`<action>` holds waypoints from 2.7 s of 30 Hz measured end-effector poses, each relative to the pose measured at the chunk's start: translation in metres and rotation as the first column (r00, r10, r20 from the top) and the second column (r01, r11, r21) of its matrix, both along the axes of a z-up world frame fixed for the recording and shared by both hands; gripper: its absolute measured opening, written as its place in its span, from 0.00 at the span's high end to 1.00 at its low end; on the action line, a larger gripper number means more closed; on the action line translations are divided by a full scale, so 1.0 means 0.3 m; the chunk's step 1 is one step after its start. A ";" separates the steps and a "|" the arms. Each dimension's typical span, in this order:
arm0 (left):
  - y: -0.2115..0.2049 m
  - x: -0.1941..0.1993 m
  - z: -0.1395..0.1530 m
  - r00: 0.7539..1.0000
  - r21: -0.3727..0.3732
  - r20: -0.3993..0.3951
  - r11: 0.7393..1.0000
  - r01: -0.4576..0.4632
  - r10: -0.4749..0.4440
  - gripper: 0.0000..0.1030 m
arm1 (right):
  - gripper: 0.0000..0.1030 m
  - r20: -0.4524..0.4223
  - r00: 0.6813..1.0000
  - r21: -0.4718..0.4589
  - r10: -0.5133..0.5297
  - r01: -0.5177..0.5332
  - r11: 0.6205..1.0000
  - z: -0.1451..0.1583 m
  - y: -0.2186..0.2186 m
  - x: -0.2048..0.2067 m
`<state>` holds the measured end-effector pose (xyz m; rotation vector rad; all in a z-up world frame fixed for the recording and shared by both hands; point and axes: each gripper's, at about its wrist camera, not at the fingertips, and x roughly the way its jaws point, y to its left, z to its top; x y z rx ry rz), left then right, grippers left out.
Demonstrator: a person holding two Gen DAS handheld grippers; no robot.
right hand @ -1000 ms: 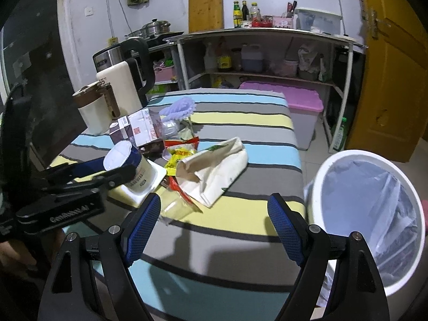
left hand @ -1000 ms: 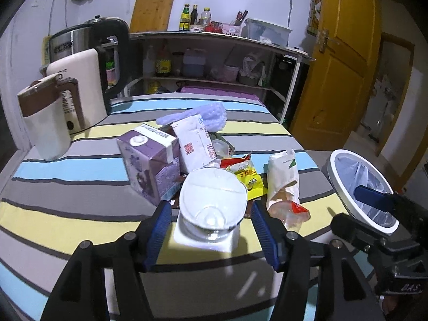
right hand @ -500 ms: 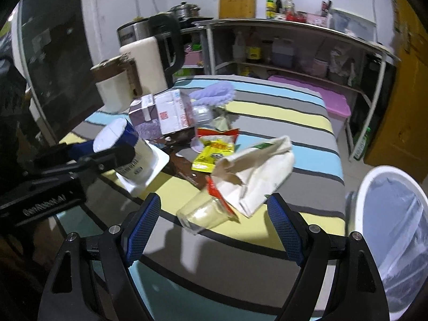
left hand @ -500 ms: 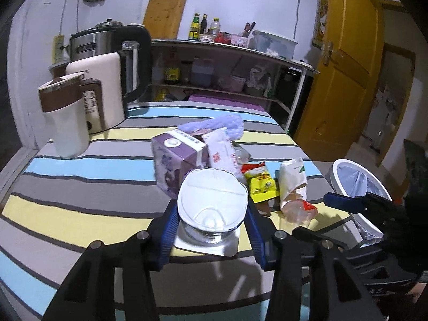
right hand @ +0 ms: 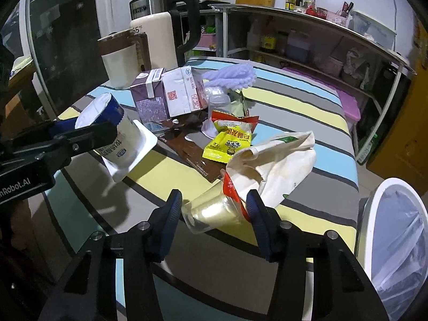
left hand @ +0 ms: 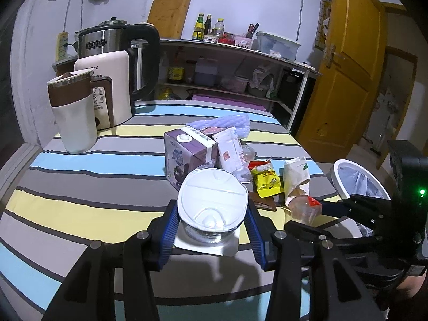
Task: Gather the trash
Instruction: 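Carry both items over the trash bin and open both tools to drop them, then move both tools back toward the items on the table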
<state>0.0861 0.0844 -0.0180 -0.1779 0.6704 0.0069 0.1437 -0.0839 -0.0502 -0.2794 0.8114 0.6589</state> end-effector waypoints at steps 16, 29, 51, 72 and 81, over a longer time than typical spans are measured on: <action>-0.200 0.033 0.085 0.990 0.010 0.035 0.990 0.139 -0.139 0.53 | 0.51 0.021 0.987 0.113 -0.161 0.158 0.981 0.104 -0.239 -0.040; -0.572 0.172 0.136 0.917 0.005 0.065 0.919 0.393 -0.393 0.53 | 0.50 0.000 0.893 0.143 -0.449 0.445 0.884 0.115 -0.636 -0.035; -0.910 0.306 0.033 0.809 -0.024 0.002 0.809 0.587 -0.588 0.52 | 0.43 -0.063 0.814 0.122 -0.577 0.580 0.805 0.048 -0.875 -0.003; -0.729 0.204 0.068 0.881 -0.045 0.016 0.880 0.473 -0.473 0.52 | 0.43 -0.001 0.816 0.161 -0.578 0.570 0.806 0.123 -0.824 -0.091; -0.555 0.107 0.053 0.935 -0.035 -0.004 0.934 0.355 -0.355 0.52 | 0.43 -0.009 0.861 0.164 -0.508 0.502 0.849 0.138 -0.691 -0.132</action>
